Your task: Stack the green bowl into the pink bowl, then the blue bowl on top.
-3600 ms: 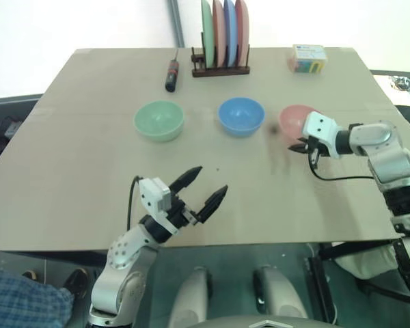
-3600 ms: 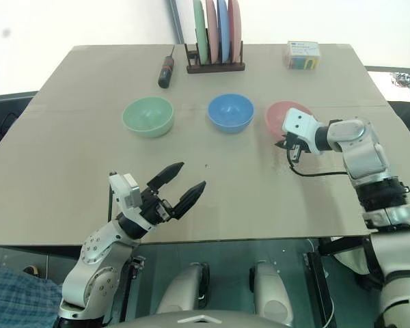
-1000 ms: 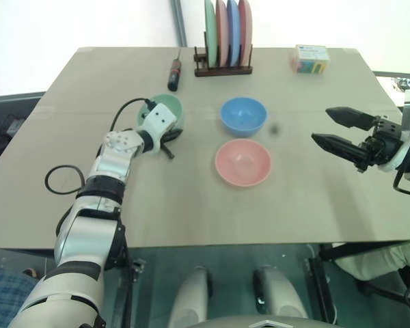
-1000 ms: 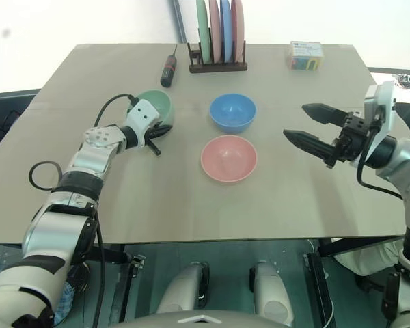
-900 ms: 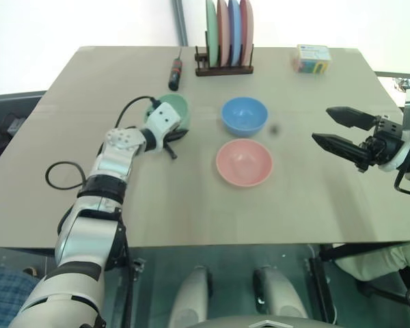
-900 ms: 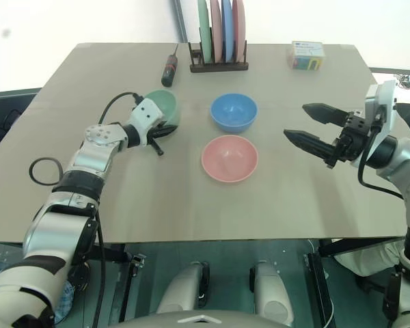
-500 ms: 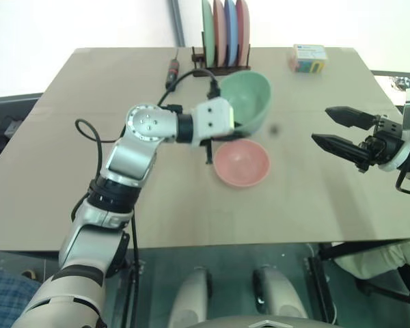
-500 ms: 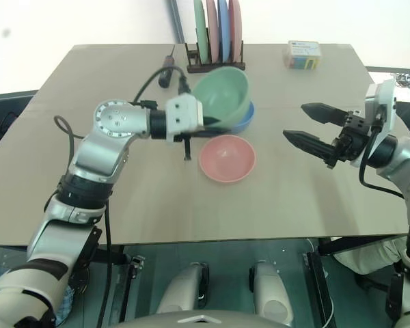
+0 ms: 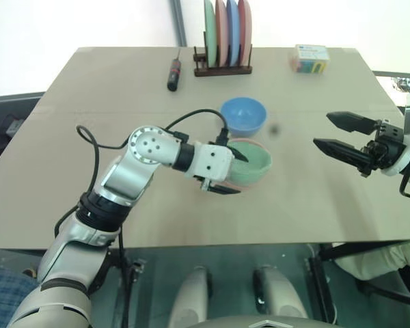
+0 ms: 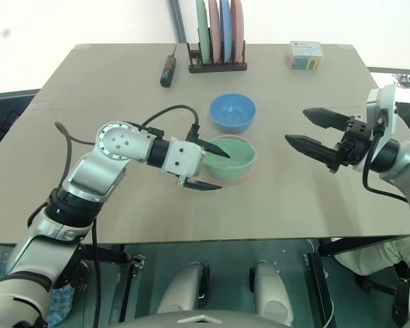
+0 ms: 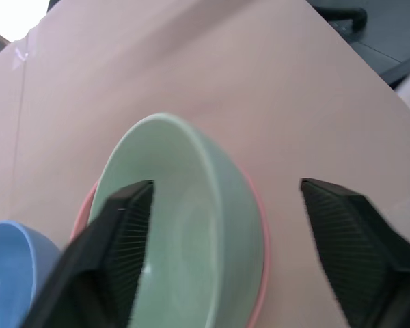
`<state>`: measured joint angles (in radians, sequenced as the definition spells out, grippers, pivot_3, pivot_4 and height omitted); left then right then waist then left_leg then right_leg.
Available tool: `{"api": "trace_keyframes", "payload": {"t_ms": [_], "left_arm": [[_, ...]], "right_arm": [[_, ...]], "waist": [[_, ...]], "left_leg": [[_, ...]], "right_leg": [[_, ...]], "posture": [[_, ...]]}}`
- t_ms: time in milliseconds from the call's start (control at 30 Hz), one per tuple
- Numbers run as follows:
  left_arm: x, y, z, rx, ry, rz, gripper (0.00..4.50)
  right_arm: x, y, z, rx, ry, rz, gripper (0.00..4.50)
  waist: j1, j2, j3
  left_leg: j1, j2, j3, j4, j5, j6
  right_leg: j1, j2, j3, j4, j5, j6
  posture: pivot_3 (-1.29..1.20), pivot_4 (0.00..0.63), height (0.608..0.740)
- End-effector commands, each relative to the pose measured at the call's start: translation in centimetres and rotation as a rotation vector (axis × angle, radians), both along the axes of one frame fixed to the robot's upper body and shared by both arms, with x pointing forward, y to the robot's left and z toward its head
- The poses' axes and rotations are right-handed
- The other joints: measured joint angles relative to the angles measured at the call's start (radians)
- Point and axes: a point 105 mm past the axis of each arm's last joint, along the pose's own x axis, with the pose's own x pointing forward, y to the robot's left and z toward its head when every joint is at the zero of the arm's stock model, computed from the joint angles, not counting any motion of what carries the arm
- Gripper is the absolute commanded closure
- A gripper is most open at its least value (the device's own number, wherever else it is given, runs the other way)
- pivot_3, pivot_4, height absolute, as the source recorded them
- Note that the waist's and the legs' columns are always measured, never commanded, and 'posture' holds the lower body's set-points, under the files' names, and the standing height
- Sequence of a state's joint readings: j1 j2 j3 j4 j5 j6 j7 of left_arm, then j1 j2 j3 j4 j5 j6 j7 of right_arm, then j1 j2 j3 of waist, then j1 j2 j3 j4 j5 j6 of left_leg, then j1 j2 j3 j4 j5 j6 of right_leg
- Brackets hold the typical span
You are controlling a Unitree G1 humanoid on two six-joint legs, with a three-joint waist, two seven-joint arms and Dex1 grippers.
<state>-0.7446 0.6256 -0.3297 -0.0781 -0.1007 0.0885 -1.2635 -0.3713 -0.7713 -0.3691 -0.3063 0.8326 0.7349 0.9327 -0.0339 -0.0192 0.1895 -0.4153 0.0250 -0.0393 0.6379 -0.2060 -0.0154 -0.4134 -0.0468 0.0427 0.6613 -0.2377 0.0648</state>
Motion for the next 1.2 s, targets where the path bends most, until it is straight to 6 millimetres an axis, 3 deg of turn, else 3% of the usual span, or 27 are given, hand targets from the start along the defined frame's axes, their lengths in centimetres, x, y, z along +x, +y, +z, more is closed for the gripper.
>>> {"api": "trace_keyframes", "payload": {"t_ms": [33, 133, 333, 500, 700, 967, 1200], "left_arm": [[1.1, 0.5, 4.6, -0.277, -0.004, 0.070, 0.34], [1.7, 2.6, 5.8, -0.480, 0.092, 0.175, 0.34], [1.5, 7.1, 4.3, -0.623, 0.147, 0.385, 0.34], [0.2, 10.7, 3.3, -0.696, 0.084, 0.588, 0.34], [-2.6, 13.8, 3.3, -0.792, -0.019, 0.775, 0.34], [-5.8, 16.3, 3.8, -0.860, -0.113, 0.952, 0.34], [-7.3, 17.3, 3.7, -0.882, -0.144, 1.013, 0.34]], "right_arm": [[-0.1, 0.1, 1.0, -0.057, -0.066, -0.008, 0.00], [1.6, 0.6, 0.3, -0.167, -0.088, -0.035, 0.00], [5.7, 2.0, -2.0, -0.517, -0.209, -0.021, 0.00], [9.4, 3.7, -2.3, -0.726, -0.357, 0.005, 0.00], [12.1, 6.5, -3.1, -0.855, -0.464, 0.093, 0.00], [14.2, 10.1, -5.1, -1.035, -0.572, 0.165, 0.00], [15.6, 12.2, -5.2, -1.125, -0.636, 0.122, 0.00]], "waist": [[0.000, 0.000, 0.000], [-0.009, 0.000, 0.000], [-0.011, 0.001, 0.000], [-0.007, 0.001, 0.001], [-0.004, 0.000, 0.001], [-0.005, 0.000, 0.001], [-0.010, 0.000, 0.001]], "left_leg": [[0.000, 0.000, 0.000, 0.000, 0.000, 0.000], [0.000, 0.000, 0.000, 0.000, 0.000, 0.000], [0.002, 0.001, 0.001, 0.000, 0.000, 0.000], [0.000, 0.001, 0.003, 0.000, 0.000, 0.000], [0.000, 0.001, 0.001, 0.000, 0.000, 0.000], [0.001, 0.001, 0.001, -0.001, 0.000, 0.000], [0.002, 0.001, 0.002, -0.001, 0.000, 0.000]], "right_leg": [[0.000, 0.000, 0.000, 0.000, 0.000, 0.000], [0.000, 0.000, 0.000, 0.000, 0.000, 0.000], [0.000, 0.001, 0.001, 0.001, 0.000, 0.000], [-0.002, 0.000, 0.002, 0.000, 0.002, -0.003], [-0.002, 0.000, 0.000, 0.000, 0.002, -0.003], [-0.001, -0.001, 0.000, 0.001, 0.002, -0.004], [-0.002, -0.001, 0.001, 0.001, 0.002, -0.004]], "posture": [[0.00, 0.150, 0.740], [0.00, 0.150, 0.740], [0.00, 0.150, 0.740], [0.00, 0.150, 0.740], [0.00, 0.150, 0.740], [0.00, 0.150, 0.740], [0.00, 0.150, 0.740]]}}
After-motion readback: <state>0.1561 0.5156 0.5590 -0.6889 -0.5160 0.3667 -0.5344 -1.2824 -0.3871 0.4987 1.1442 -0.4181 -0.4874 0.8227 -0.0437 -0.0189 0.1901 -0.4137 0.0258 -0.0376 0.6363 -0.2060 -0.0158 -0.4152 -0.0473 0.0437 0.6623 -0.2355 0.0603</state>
